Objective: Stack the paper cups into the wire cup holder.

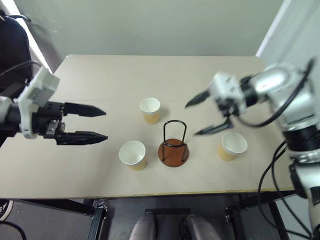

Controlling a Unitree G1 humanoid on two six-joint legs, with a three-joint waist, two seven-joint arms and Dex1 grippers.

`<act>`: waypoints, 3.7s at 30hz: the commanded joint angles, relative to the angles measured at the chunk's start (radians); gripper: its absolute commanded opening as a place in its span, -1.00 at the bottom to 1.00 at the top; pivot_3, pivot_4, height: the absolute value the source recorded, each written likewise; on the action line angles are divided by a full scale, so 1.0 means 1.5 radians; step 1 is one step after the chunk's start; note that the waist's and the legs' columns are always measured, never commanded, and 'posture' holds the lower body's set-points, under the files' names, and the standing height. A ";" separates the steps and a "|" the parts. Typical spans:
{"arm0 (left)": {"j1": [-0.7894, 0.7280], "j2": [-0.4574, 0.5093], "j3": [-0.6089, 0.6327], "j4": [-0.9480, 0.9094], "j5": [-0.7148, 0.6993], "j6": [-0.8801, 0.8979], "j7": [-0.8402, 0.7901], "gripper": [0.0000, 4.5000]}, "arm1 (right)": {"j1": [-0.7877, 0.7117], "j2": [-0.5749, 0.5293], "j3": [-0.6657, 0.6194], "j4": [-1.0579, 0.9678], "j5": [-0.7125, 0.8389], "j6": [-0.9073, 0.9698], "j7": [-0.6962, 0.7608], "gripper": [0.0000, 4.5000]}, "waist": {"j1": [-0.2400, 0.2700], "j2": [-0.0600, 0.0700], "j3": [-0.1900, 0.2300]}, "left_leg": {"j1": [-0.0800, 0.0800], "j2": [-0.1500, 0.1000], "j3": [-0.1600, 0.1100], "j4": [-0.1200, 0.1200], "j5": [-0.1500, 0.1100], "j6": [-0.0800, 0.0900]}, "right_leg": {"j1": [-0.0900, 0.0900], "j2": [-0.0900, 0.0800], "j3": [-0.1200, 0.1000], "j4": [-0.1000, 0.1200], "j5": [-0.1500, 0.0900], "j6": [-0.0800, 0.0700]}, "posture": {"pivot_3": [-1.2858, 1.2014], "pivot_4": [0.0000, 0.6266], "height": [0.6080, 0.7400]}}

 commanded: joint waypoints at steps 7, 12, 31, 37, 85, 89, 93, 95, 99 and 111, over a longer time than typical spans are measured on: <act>-0.045 -0.022 -0.102 -0.079 0.000 -0.024 -0.041 1.00 | 0.282 -0.273 -0.144 -0.201 0.054 0.078 0.027 0.99 | 0.002 -0.001 0.000 | 0.000 0.000 0.000 0.000 0.000 -0.006 | 0.001 0.000 0.000 -0.001 -0.002 0.002 | 0.03 -0.52 1.00; -0.072 -0.034 -0.130 -0.059 0.016 -0.034 -0.042 1.00 | 0.362 -0.277 -0.130 -0.238 0.022 0.069 -0.035 0.99 | -0.009 -0.001 0.000 | 0.003 0.001 0.001 0.000 0.000 -0.004 | 0.002 0.001 0.001 0.003 -0.002 0.002 | 0.03 -0.52 1.00; 0.094 -0.058 -0.041 -0.120 0.053 -0.088 0.036 1.00 | 0.376 -0.218 -0.019 -0.142 -0.074 -0.021 -0.066 0.24 | -0.006 -0.002 0.001 | 0.010 0.000 0.000 0.002 -0.004 0.002 | 0.012 0.001 0.002 0.001 -0.006 0.007 | 0.03 -0.52 1.00; 0.146 -0.079 -0.014 -0.135 0.071 -0.136 0.057 1.00 | 0.374 -0.211 -0.018 -0.139 -0.078 -0.024 -0.062 -0.74 | -0.005 -0.002 0.001 | 0.010 0.000 0.000 0.002 -0.004 0.002 | 0.012 0.001 0.002 0.001 -0.006 0.007 | 0.03 -0.52 1.00; 0.323 -0.171 0.200 -0.211 -0.055 -0.143 0.145 1.00 | 0.105 0.013 0.088 -0.191 0.010 0.048 -0.094 -0.98 | -0.007 -0.002 0.001 | 0.011 0.000 -0.001 0.001 -0.004 0.001 | 0.011 0.002 0.001 0.003 -0.006 0.002 | 0.03 -0.52 1.00; 0.328 -0.166 0.200 -0.210 -0.053 -0.136 0.147 1.00 | 0.107 0.013 0.085 -0.187 0.004 0.050 -0.091 -0.73 | -0.007 -0.002 0.001 | 0.011 0.000 -0.001 0.001 -0.004 0.001 | 0.011 0.002 0.001 0.003 -0.006 0.002 | 0.03 -0.52 1.00; 0.329 -0.159 0.199 -0.206 -0.058 -0.130 0.144 1.00 | 0.106 0.017 0.082 -0.183 -0.001 0.053 -0.093 -0.11 | -0.007 -0.002 0.001 | 0.011 0.000 -0.001 0.001 -0.004 0.001 | 0.011 0.002 0.001 0.003 -0.006 0.002 | 0.03 -0.52 1.00; 0.332 -0.153 0.196 -0.202 -0.052 -0.131 0.137 1.00 | 0.105 0.018 0.076 -0.179 -0.001 0.054 -0.095 0.18 | -0.007 -0.002 0.001 | 0.011 0.000 -0.001 0.001 -0.004 0.001 | 0.011 0.002 0.001 0.003 -0.006 0.002 | 0.03 -0.52 1.00; 0.336 -0.134 0.170 -0.194 -0.013 -0.150 0.121 1.00 | 0.103 0.014 0.008 -0.147 0.041 0.084 -0.113 0.81 | -0.007 -0.002 0.001 | 0.011 0.000 -0.001 0.001 -0.004 0.001 | 0.011 0.002 0.001 0.003 -0.006 0.002 | 0.03 -0.52 1.00; 0.259 -0.102 0.000 -0.183 0.135 -0.281 0.080 1.00 | 0.585 0.027 -0.437 -0.199 0.257 0.047 -0.152 0.95 | 0.009 -0.006 -0.001 | 0.011 0.001 -0.001 0.000 -0.008 -0.002 | 0.013 0.002 0.001 -0.003 -0.008 0.001 | 0.03 -0.52 1.00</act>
